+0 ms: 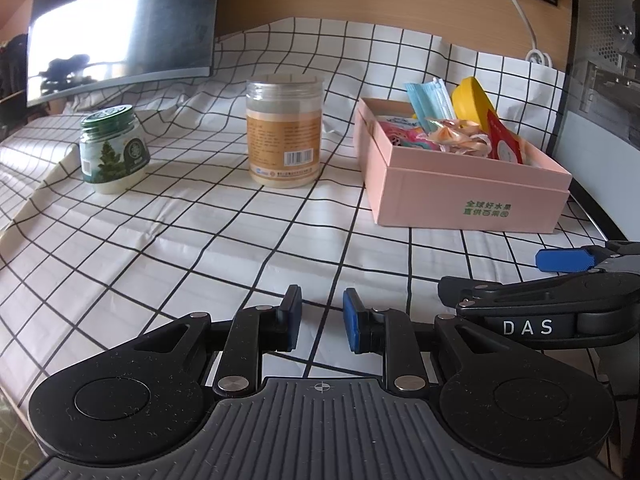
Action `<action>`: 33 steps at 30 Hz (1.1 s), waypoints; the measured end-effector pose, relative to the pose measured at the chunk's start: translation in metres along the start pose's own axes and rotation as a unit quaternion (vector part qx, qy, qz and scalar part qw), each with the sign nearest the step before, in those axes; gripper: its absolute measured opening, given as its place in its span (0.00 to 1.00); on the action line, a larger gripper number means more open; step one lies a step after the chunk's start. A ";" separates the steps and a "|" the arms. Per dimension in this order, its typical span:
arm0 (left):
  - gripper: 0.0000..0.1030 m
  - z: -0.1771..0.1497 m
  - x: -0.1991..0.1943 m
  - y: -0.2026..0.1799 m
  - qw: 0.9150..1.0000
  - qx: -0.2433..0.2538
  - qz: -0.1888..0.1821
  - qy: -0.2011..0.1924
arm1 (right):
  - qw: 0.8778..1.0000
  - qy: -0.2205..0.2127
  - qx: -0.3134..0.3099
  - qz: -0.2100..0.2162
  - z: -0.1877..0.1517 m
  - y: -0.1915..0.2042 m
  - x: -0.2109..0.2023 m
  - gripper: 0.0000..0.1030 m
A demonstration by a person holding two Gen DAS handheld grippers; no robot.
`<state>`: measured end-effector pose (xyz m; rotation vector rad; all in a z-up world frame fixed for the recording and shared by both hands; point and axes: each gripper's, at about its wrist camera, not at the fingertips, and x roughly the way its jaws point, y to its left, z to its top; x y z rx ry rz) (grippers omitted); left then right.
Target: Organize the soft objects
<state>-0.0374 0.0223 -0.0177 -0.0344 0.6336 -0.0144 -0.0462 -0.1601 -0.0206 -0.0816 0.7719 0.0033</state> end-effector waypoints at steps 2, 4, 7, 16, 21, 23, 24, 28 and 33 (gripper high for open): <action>0.24 0.000 0.000 0.000 1.000 0.000 0.000 0.000 | 1.000 0.000 0.000 0.000 0.000 0.000 0.000 1.00; 0.24 0.000 0.000 0.000 1.000 0.000 0.000 0.000 | 1.000 0.000 0.000 0.000 0.000 0.000 0.000 1.00; 0.24 0.000 0.000 0.000 1.000 0.001 0.000 0.000 | 1.000 0.000 0.000 0.000 0.000 0.000 0.000 1.00; 0.24 0.000 0.000 0.000 1.000 0.002 0.001 0.000 | 1.000 0.000 0.000 0.000 0.000 0.000 0.000 1.00; 0.24 0.000 0.000 0.000 1.000 0.003 0.002 0.001 | 1.000 0.000 0.000 0.000 0.000 0.000 0.000 1.00; 0.24 0.000 0.000 0.000 1.000 0.003 0.002 0.001 | 1.000 0.000 0.000 0.000 0.000 0.000 0.000 1.00; 0.24 0.000 0.000 0.000 1.000 0.003 0.002 0.001 | 1.000 0.000 0.000 0.000 0.000 0.000 0.000 1.00; 0.24 0.000 0.000 0.000 1.000 0.003 0.002 0.000 | 1.000 0.000 0.000 0.000 0.000 0.000 0.000 1.00; 0.24 0.000 0.000 -0.001 1.000 0.003 0.002 0.000 | 1.000 0.000 0.000 0.000 0.000 0.000 0.000 1.00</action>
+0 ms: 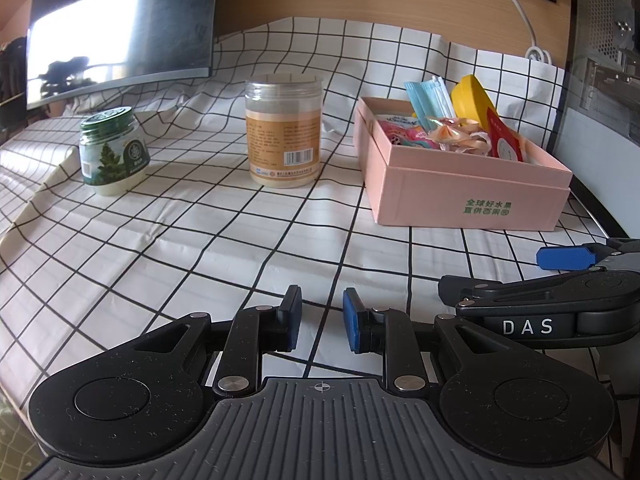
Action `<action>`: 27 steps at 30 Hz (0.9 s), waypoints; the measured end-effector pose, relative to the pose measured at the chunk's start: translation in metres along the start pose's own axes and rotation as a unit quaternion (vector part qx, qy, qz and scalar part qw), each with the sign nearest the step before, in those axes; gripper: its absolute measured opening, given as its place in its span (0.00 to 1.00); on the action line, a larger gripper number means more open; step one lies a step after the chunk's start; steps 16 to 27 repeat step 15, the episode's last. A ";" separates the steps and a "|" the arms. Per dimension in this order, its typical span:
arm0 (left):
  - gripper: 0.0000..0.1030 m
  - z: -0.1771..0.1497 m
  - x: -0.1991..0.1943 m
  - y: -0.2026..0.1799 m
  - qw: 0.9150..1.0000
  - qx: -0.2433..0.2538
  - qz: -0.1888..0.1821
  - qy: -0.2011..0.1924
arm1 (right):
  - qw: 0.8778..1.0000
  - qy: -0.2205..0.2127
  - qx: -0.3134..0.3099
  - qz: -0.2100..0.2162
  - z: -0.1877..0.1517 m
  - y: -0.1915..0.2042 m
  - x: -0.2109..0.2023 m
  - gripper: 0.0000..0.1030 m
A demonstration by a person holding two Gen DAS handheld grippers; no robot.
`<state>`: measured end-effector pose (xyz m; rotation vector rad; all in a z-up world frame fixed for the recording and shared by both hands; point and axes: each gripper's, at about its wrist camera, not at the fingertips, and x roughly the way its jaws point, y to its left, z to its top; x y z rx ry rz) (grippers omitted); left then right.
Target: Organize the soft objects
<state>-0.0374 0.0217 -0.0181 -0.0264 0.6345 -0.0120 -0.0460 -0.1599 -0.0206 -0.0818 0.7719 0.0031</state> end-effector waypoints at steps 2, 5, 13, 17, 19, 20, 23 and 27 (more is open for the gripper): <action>0.24 0.000 0.000 0.000 1.000 0.000 0.000 0.000 | 1.000 0.000 0.000 0.000 0.000 0.000 0.000 1.00; 0.24 0.000 0.000 0.000 1.000 0.000 0.000 0.000 | 1.000 0.000 0.000 0.000 0.000 0.000 0.000 1.00; 0.24 0.000 0.000 0.001 1.000 0.003 -0.002 0.001 | 1.000 0.000 0.000 0.000 0.000 0.000 0.000 1.00; 0.24 0.000 0.000 0.001 1.000 0.006 -0.004 0.002 | 1.000 0.000 0.000 0.000 0.000 0.000 0.000 1.00; 0.24 0.000 0.000 0.001 1.000 0.006 -0.004 0.002 | 1.000 0.000 0.000 0.000 0.000 0.000 0.000 1.00; 0.24 0.000 0.000 0.001 1.000 0.006 -0.004 0.002 | 1.000 0.000 0.000 0.000 0.000 0.000 0.000 1.00; 0.24 0.000 0.000 0.001 1.000 0.006 -0.004 0.002 | 1.000 0.000 0.000 0.000 0.000 0.000 0.000 1.00; 0.24 0.000 0.000 0.001 1.000 0.006 -0.004 0.002 | 1.000 0.000 0.000 0.000 0.000 0.000 0.000 1.00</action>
